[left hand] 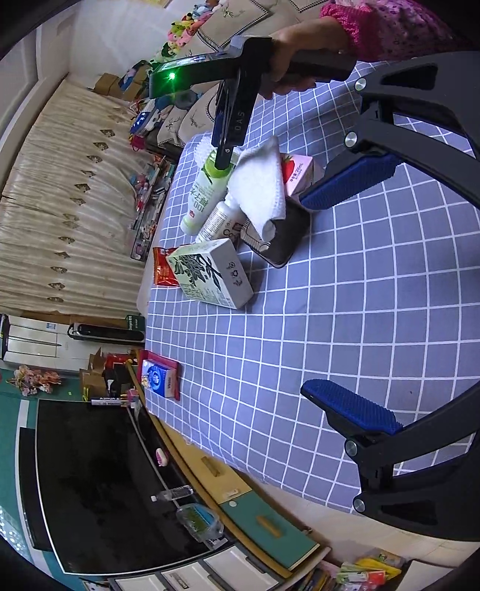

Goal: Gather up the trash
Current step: 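Grasp the green coconut-water bottle with the right gripper, then lift the coconut-water bottle with the right gripper toward the bin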

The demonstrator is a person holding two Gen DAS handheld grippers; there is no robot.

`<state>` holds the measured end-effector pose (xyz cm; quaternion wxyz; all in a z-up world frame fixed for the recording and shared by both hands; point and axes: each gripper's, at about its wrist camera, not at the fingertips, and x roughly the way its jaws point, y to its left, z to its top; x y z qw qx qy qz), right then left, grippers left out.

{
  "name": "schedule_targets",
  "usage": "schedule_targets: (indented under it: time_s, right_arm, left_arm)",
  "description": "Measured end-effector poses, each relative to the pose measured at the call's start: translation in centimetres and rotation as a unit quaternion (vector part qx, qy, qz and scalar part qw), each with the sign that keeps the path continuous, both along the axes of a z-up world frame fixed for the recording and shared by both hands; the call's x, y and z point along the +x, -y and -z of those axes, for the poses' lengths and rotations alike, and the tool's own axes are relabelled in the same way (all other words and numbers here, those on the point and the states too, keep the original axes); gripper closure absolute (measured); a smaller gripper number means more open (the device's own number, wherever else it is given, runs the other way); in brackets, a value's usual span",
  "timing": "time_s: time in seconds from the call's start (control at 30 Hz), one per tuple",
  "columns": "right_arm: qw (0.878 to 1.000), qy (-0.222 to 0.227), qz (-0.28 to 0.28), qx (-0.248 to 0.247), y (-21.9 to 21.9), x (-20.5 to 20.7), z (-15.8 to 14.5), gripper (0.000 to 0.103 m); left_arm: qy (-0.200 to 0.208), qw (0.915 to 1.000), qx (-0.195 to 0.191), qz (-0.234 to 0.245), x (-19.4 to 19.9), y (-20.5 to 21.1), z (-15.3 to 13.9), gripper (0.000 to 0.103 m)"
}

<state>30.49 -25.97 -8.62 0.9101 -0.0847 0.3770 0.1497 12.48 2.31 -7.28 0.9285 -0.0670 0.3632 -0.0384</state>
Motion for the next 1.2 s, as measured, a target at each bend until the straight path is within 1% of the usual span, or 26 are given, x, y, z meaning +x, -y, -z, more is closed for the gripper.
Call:
schedule_targets:
  time_s: [0.1, 0.2, 0.3, 0.4, 0.6, 0.77, 0.97, 1.03, 1.2]
  right_arm:
    - [1.000, -0.003, -0.017, -0.011, -0.2, 0.3, 0.5, 0.050]
    - [0.999, -0.006, -0.023, -0.024, -0.6, 1.1, 1.1, 0.050]
    - [1.000, -0.004, -0.016, -0.027, -0.2, 1.6, 1.0, 0.050]
    - [1.000, -0.007, -0.004, -0.015, 0.5, 2.0, 0.9, 0.051]
    - [0.998, -0.006, -0.049, -0.041, -0.1, 1.8, 1.7, 0.051]
    - [0.997, -0.002, -0.058, -0.041, -0.5, 2.6, 1.9, 0.051]
    - [0.998, -0.026, -0.061, -0.003, -0.3, 3.8, 2.2, 0.052]
    - [0.998, -0.018, -0.055, 0.012, 0.1, 3.3, 1.5, 0.052]
    - [0.998, 0.025, -0.047, 0.044, 1.4, 0.7, -2.3, 0.053]
  left_arm:
    - [-0.007, 1.0000, -0.005, 0.003, 0.5, 0.2, 0.5, 0.011]
    - [-0.012, 0.9999, -0.007, 0.008, 0.8, 0.6, 0.7, 0.011]
    - [-0.017, 0.9998, -0.006, 0.012, 1.0, 1.0, 1.0, 0.011]
    - [-0.023, 0.9996, -0.008, 0.010, 1.2, 0.9, 1.4, 0.011]
    - [-0.034, 0.9992, -0.016, 0.010, 1.6, 0.7, 2.1, 0.011]
    - [-0.041, 0.9989, -0.014, 0.016, 1.7, 1.2, 2.5, 0.011]
    - [-0.043, 0.9988, -0.014, 0.017, 1.9, 1.5, 2.7, 0.011]
    - [-0.043, 0.9989, -0.014, 0.016, 1.9, 1.4, 2.7, 0.011]
    - [-0.044, 0.9987, -0.016, 0.018, 2.1, 1.4, 2.8, 0.011]
